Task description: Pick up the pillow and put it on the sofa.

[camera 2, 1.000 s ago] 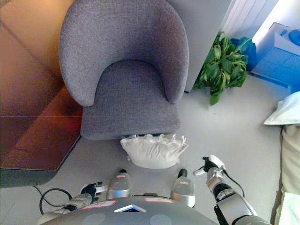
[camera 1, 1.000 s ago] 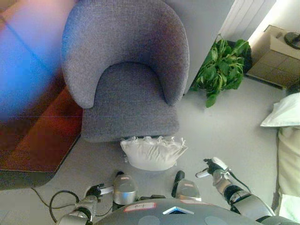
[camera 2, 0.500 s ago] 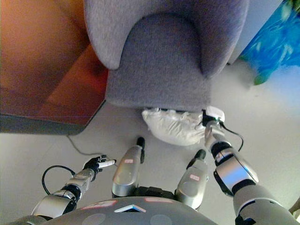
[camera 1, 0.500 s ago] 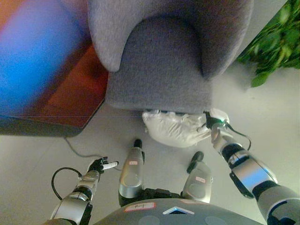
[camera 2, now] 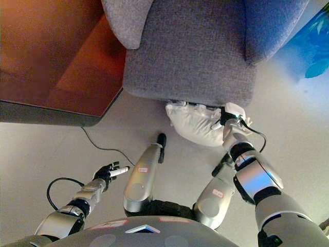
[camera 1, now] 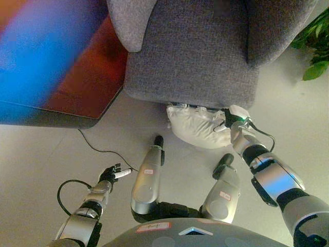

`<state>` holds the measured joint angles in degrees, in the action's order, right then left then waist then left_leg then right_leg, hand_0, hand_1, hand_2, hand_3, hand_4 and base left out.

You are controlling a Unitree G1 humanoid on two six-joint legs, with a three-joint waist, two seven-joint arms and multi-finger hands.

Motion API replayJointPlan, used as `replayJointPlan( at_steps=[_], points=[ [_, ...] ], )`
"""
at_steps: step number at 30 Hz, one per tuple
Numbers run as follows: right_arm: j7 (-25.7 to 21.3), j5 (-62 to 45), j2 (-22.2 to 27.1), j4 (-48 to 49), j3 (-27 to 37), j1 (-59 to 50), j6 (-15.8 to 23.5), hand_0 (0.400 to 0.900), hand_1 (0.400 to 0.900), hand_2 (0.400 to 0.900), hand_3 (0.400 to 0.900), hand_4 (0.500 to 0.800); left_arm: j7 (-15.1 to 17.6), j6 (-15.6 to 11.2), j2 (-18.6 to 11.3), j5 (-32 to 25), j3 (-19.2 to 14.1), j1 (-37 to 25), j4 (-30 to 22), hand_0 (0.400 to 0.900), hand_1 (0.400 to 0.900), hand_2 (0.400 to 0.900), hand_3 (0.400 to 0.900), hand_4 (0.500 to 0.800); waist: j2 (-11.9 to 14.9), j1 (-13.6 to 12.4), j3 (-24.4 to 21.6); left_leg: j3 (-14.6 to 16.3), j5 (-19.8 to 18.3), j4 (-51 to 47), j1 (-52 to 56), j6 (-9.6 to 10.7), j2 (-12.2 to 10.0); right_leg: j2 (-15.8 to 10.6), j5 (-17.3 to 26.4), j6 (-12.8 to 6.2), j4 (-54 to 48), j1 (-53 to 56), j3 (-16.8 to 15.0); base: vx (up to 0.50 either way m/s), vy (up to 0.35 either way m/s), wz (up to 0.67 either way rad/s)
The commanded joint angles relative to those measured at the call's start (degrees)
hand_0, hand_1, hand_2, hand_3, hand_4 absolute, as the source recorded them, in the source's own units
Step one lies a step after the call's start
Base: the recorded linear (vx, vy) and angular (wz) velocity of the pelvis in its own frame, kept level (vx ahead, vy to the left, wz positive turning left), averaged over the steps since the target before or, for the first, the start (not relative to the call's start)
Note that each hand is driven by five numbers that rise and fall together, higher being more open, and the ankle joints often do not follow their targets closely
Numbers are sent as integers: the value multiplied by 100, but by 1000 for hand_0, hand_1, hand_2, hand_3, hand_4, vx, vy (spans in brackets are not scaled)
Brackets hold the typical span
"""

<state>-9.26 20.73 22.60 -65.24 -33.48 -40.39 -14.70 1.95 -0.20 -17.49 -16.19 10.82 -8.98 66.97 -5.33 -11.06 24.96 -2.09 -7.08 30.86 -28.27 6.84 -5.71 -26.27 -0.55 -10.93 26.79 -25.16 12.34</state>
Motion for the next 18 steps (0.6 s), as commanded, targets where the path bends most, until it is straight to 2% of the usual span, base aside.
replayJointPlan(
  at_steps=[1, 8, 13, 18],
  points=[
    [-74, -42, 433, 122, 37, -494, 42, 900, 900, 900, 900, 800, 127, -101, -475, -251, 247, 275, 119, 900, 900, 900, 900, 800, -22, -41, -92, -336, 307, -542, 281, 273, -540, -402, 421, -407, -362, -83, -574, -21, 33, 1],
    [41, -129, 737, 92, -84, -902, 155, 900, 900, 900, 900, 800, 162, -43, -529, -571, 272, 240, -69, 900, 900, 900, 900, 800, -155, -54, 90, -417, 263, -279, -159, 258, -468, -380, 319, -407, -60, -539, -774, -51, 47, 3],
    [437, -249, 994, 150, -271, -1422, 167, 900, 900, 900, 900, 800, 203, 63, -547, -802, 261, 344, -249, 900, 900, 900, 900, 800, -340, -99, 262, -432, 249, -72, -578, 237, -386, -372, 241, -394, 233, -1029, -949, -70, 74, 5],
    [747, -375, 1140, 93, -466, -1967, 180, 900, 900, 900, 900, 800, 155, -22, -545, -920, 168, 451, -294, 900, 900, 900, 900, 800, -503, -167, 449, -429, 301, 67, -981, 207, -322, -351, 165, -361, 503, -1500, -1075, -89, 73, 5]
  ],
)
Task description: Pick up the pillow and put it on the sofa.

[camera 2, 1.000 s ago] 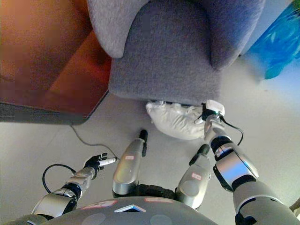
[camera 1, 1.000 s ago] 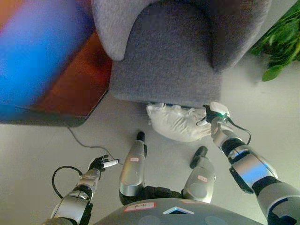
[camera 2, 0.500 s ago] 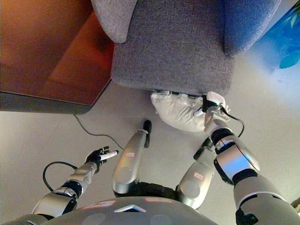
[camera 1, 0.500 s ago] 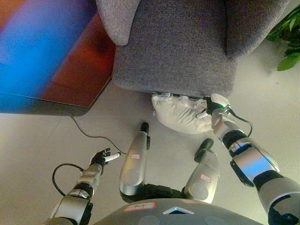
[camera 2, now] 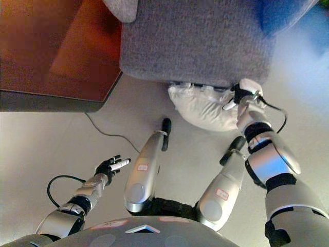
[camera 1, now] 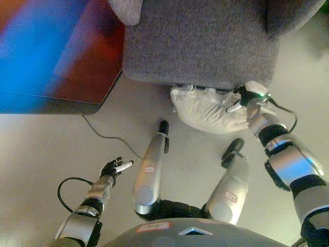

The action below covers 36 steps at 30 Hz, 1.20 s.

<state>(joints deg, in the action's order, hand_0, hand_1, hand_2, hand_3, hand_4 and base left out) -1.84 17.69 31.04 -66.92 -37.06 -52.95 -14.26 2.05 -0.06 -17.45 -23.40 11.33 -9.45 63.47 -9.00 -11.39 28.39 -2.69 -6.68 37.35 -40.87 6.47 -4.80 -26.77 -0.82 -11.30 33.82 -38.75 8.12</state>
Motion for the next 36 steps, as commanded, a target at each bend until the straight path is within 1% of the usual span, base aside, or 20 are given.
replayJointPlan(
  at_steps=[1, 4, 8, 12, 14, 21, 26, 28, 29, 30, 32, 34, 36],
  points=[
    [53, -104, 306, 251, -128, -796, 132, 900, 900, 900, 900, 800, 123, -73, -535, -218, 97, 522, 47, 900, 900, 900, 900, 800, -162, -151, 133, -380, 257, -546, 205, 238, -403, -295, 166, -311, -136, -227, -664, -78, 63, 4],
    [149, -253, 336, 236, -203, -1044, 116, 900, 900, 900, 900, 800, 0, -144, -496, -255, 85, 567, 13, 900, 900, 900, 900, 800, -220, -192, 140, -407, 289, -472, -55, 212, -351, -267, 125, -277, 23, -502, -711, -60, 39, 7],
    [228, -315, 363, 217, -241, -1277, 48, 900, 900, 900, 900, 800, -149, -279, -414, -319, 172, 630, -65, 900, 900, 900, 900, 800, -303, -233, 140, -426, 319, -347, -380, 176, -265, -236, 82, -243, 192, -814, -731, -48, 37, 6],
    [284, -313, 403, 211, -313, -1479, 57, 900, 900, 900, 900, 800, -147, -416, -376, -471, 227, 703, -171, 900, 900, 900, 900, 800, -382, -271, 140, -424, 394, -357, -608, 148, -246, -188, 77, -217, 262, -1072, -753, -38, 37, 0],
    [277, -333, 405, 197, -364, -1603, 46, 900, 900, 900, 900, 800, -126, -398, -374, -543, 260, 712, -233, 900, 900, 900, 900, 800, -419, -304, 140, -468, 425, -361, -719, 130, -201, -156, 76, -201, 301, -1198, -774, -38, 29, -4],
    [415, -451, 334, 175, -503, -2072, -41, 900, 900, 900, 900, 800, -228, -516, -330, -700, 283, 823, -325, 900, 900, 900, 900, 800, -563, -389, 140, -534, 494, -301, -1130, 102, -89, -51, 65, -117, 453, -1664, -859, -38, 41, -4],
    [688, -599, 293, 109, -520, -2308, -134, 900, 900, 900, 900, 800, -298, -668, -270, -778, 280, 906, -363, 900, 900, 900, 900, 800, -656, -424, 140, -508, 532, -300, -1311, 87, -57, -24, 49, -66, 525, -1886, -890, -35, 51, -4],
    [782, -608, 285, 83, -529, -2362, -180, 900, 900, 900, 900, 800, -321, -665, -262, -806, 269, 911, -426, 900, 900, 900, 900, 800, -688, -438, 140, -503, 542, -287, -1376, 86, -33, -20, 40, -51, 553, -1951, -897, -39, 34, 1],
    [839, -623, 289, 88, -528, -2384, -174, 875, 875, 875, 875, 785, -338, -665, -260, -823, 279, 920, -454, 900, 900, 900, 900, 800, -695, -447, 140, -508, 553, -304, -1386, 84, -18, -17, 46, -44, 533, -1955, -890, -29, 6, 4],
    [927, -683, 292, 85, -518, -2393, -143, 400, 400, 400, 400, 500, -336, -667, -253, -805, 291, 924, -475, 900, 900, 900, 900, 800, -706, -456, 140, -508, 559, -322, -1382, 80, -6, -21, 48, -40, 514, -1946, -876, 0, 0, 0],
    [952, -714, 300, 61, -499, -2418, -126, 400, 400, 400, 400, 500, -380, -689, -263, -806, 287, 945, -472, 900, 900, 900, 900, 800, -714, -467, 140, -513, 571, -332, -1367, 83, 9, -20, 55, -37, 502, -1934, -864, 0, 0, 0],
    [846, -738, 321, 43, -483, -2408, -30, 400, 400, 400, 400, 500, -412, -737, -257, -787, 276, 983, -472, 900, 900, 900, 900, 800, -714, -472, 140, -508, 583, -366, -1313, 87, 7, -20, 66, -41, 461, -1880, -838, -5, 12, -5],
    [851, -716, 337, 15, -441, -2410, 11, 400, 400, 400, 400, 500, -411, -786, -264, -791, 253, 996, -484, 900, 900, 900, 900, 800, -704, -477, 140, -499, 593, -392, -1266, 90, -9, -32, 80, -49, 432, -1834, -807, -8, -3, -6]
  ],
)
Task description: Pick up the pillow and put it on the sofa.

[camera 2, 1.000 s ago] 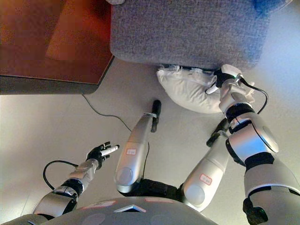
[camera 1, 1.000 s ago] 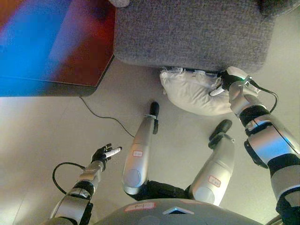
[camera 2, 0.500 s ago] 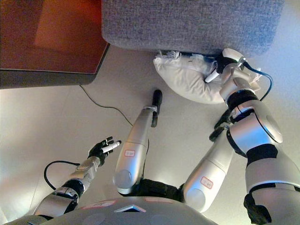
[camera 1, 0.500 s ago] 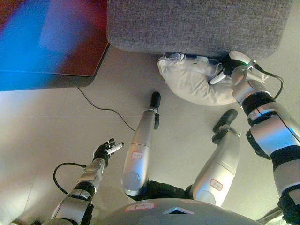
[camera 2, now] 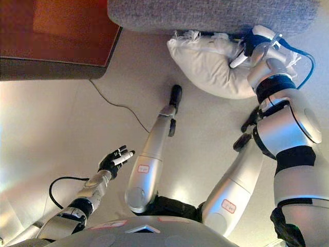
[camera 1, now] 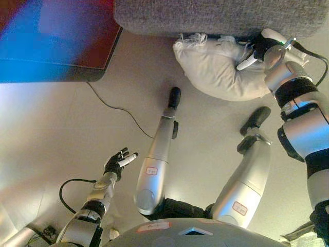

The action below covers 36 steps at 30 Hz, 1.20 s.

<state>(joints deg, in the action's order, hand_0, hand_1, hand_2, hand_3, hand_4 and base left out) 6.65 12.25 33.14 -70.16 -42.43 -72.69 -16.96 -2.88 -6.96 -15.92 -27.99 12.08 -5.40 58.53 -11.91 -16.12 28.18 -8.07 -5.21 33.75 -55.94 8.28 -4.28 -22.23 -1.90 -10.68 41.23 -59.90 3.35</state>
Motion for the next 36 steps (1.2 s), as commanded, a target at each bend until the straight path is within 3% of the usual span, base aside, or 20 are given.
replayJointPlan(
  at_steps=[1, 4, 5, 11, 17, 21, 28, 31, 36],
  points=[
    [-35, -168, 124, 341, 116, -425, 302, 400, 400, 400, 400, 500, 91, -84, -426, -341, 172, 591, -23, 900, 900, 900, 900, 800, -403, -8, 161, 38, 452, -48, 260, -88, -81, -497, 193, -118, -323, 307, -308, -14, -20, -5],
    [-122, -190, 105, 300, 170, -387, 372, 400, 400, 400, 400, 500, 127, -52, -450, -365, 194, 607, -61, 900, 900, 900, 900, 800, -396, -24, 161, 43, 292, -3, 411, -74, -122, -493, 17, -150, -228, 441, -277, 13, -20, -3],
    [-128, -167, 105, 310, 190, -447, 373, 400, 400, 400, 400, 500, 124, -46, -448, -369, 170, 572, -72, 900, 900, 900, 900, 800, -383, -20, 161, 24, 463, -70, 323, -77, -105, -489, 184, -112, -325, 375, -263, 0, 0, 0],
    [-130, -256, 83, 352, 238, -374, 537, 400, 400, 400, 400, 500, 155, -69, -467, -333, 150, 575, -41, 900, 900, 900, 900, 800, -314, -21, 161, 28, 477, -139, 508, -60, -171, -483, 174, -102, -371, 562, -172, -20, -33, -5],
    [54, -376, 8, 550, 338, -49, 780, 400, 400, 400, 400, 500, 174, -89, -499, -224, 107, 504, 29, 900, 900, 900, 900, 800, -116, 8, 161, 14, 512, -397, 1075, -21, -263, -502, 186, -110, -631, 1161, 49, 16, -51, -9],
    [318, -685, -41, 998, 536, 401, 986, 400, 400, 400, 400, 500, 178, 10, -553, -71, 23, 444, 87, 900, 900, 900, 900, 800, 159, 56, 142, 75, 510, -661, 1861, 1, -390, -572, 235, -172, -944, 1952, 275, 75, -62, -11],
    [1067, -943, -9, 2555, 830, 1684, 1047, 400, 400, 400, 400, 500, 401, 402, -677, 220, -200, 467, 41, 900, 900, 900, 900, 800, 761, 199, -471, 255, 409, -1084, 3218, 15, -676, -640, 333, -263, -1558, 3437, 802, 172, -79, -6],
    [1374, -1118, 120, 3427, 923, 2261, 933, 400, 400, 400, 400, 500, 516, 552, -685, 343, -327, 580, 51, 900, 900, 900, 900, 800, 984, 305, -781, 377, 433, -1420, 3937, 41, -809, -477, 402, -247, -2028, 4264, 1060, 278, -85, -8],
    [1807, -1301, 295, 4337, 1215, 2915, 1018, 400, 400, 400, 400, 500, 526, 584, -576, 754, -584, 821, 303, 900, 900, 900, 900, 800, 1252, 393, -1326, 564, 444, -1914, 4792, 85, -878, -194, 492, -263, -2790, 5324, 1331, 248, -50, -10]
  ],
)
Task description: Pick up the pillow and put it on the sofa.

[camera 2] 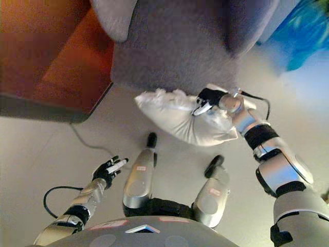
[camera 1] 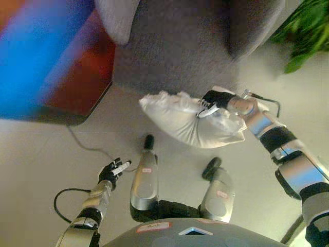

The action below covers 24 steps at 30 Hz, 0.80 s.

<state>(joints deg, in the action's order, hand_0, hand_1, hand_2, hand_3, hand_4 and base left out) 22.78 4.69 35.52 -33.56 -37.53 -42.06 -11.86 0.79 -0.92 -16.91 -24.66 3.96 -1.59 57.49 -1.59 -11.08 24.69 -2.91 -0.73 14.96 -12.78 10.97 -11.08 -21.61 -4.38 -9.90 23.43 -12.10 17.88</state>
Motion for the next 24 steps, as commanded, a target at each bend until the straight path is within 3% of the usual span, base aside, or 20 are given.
replayJointPlan(
  at_steps=[1, 8, 11, 14, 15, 20, 24],
  points=[
    [300, -585, 76, 793, 776, -70, 545, 400, 400, 400, 400, 500, 162, -38, -451, 507, 165, 476, 504, 900, 900, 900, 900, 800, 255, -98, -1082, 87, -4, -139, 632, -185, -199, -209, 748, -351, -1134, 716, -91, 212, -5, -15],
    [1057, -1502, 327, 1615, 976, 33, 351, 400, 400, 400, 400, 500, 169, -55, -440, 579, -108, 477, 864, 900, 900, 900, 900, 800, 432, -23, -1576, 178, -15, -481, 1181, -210, -153, -96, 775, -320, -1538, 1385, -67, 128, 21, -2],
    [1137, -1842, 552, 1855, 1301, 43, 330, 400, 400, 400, 400, 500, 98, 2, -427, 774, -129, 429, 937, 900, 900, 900, 900, 800, 504, 55, -1696, 526, -56, -281, 1167, -173, -165, -121, 824, -308, -1618, 1621, 116, 113, 31, 59],
    [1050, -2141, 1001, 2010, 1855, 155, 280, 400, 400, 400, 400, 500, -37, 186, -456, 1145, -96, 289, 1025, 900, 900, 900, 900, 800, 609, 176, -1788, 1106, -172, 189, 1046, -40, -385, -326, 988, -334, -1740, 1994, 588, 163, 56, 97],
    [1020, -2144, 1089, 1954, 1978, 147, 358, 400, 400, 400, 400, 500, -43, 177, -453, 1160, -83, 282, 1081, 900, 900, 900, 900, 800, 632, 160, -1831, 1041, -259, 200, 1062, -71, -320, -417, 1074, -360, -1771, 2034, 639, 159, 150, 36],
    [954, -2440, 1376, 1308, 1949, -378, 527, 400, 400, 400, 400, 500, 158, 116, -493, 1317, -18, 356, 1227, 900, 900, 900, 900, 800, 677, 82, -1891, 842, -393, 7, 1184, -418, 168, -689, 1958, -476, -1132, 1716, 306, 154, 119, 11],
    [943, -2676, 1668, 713, 1669, -883, 503, 400, 400, 400, 400, 500, 141, 212, -817, 1361, -74, 415, 1287, 900, 900, 900, 900, 800, 654, 234, -1998, 592, -228, -582, 1429, -587, 359, 61, 1743, -372, -931, 1295, -364, 245, 2, 48]
  ],
)
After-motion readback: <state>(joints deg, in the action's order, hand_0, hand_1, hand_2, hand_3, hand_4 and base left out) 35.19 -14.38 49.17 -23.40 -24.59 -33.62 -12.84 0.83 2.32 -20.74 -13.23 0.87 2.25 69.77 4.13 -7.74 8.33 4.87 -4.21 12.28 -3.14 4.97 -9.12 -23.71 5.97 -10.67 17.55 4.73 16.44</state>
